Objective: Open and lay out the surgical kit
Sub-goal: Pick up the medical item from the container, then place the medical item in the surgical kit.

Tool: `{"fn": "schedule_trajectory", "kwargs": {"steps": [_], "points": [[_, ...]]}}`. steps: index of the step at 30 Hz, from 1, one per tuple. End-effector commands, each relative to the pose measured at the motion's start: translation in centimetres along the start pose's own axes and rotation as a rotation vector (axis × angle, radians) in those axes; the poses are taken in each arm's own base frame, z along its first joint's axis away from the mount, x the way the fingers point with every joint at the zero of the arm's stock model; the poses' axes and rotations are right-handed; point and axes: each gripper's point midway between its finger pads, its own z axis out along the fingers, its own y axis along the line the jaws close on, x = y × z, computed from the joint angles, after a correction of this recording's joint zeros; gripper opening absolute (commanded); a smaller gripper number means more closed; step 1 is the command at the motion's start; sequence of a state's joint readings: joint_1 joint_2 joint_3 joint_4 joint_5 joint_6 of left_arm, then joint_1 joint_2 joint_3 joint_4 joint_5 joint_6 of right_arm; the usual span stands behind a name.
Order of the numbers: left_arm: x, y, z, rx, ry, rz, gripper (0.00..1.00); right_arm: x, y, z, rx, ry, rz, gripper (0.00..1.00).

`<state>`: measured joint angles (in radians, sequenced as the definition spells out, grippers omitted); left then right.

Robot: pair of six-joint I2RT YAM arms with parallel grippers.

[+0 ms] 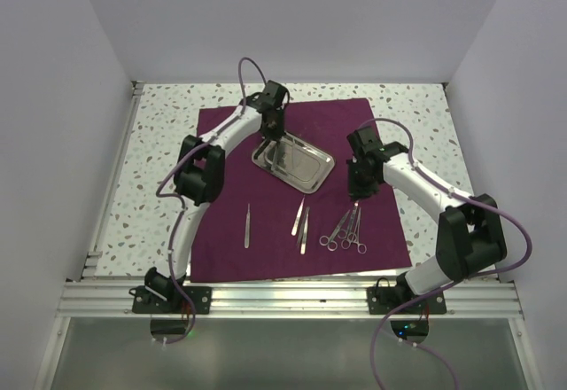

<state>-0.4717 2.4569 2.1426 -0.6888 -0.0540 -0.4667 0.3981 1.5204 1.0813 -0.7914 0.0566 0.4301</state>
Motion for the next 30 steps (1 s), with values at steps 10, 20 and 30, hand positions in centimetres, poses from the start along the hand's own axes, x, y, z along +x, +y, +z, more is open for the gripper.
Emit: {"fn": "schedule_trajectory", "kwargs": {"steps": [10, 20, 30], "points": [[-3.1, -1.3, -8.8, 0.115, -0.067, -0.022, 0.00, -2.0, 1.3, -1.6, -0.063, -0.074, 0.013, 0.00], [6.8, 4.9, -13.0, -0.053, -0.007, -0.044, 0.00, -1.1, 0.9, -1.4, -0.063, -0.057, 0.000, 0.00], [15.4, 6.4, -13.2, -0.141, 0.056, -0.031, 0.00, -0.1, 0.4, -1.8, -0.057, -0.046, -0.007, 0.00]]}}
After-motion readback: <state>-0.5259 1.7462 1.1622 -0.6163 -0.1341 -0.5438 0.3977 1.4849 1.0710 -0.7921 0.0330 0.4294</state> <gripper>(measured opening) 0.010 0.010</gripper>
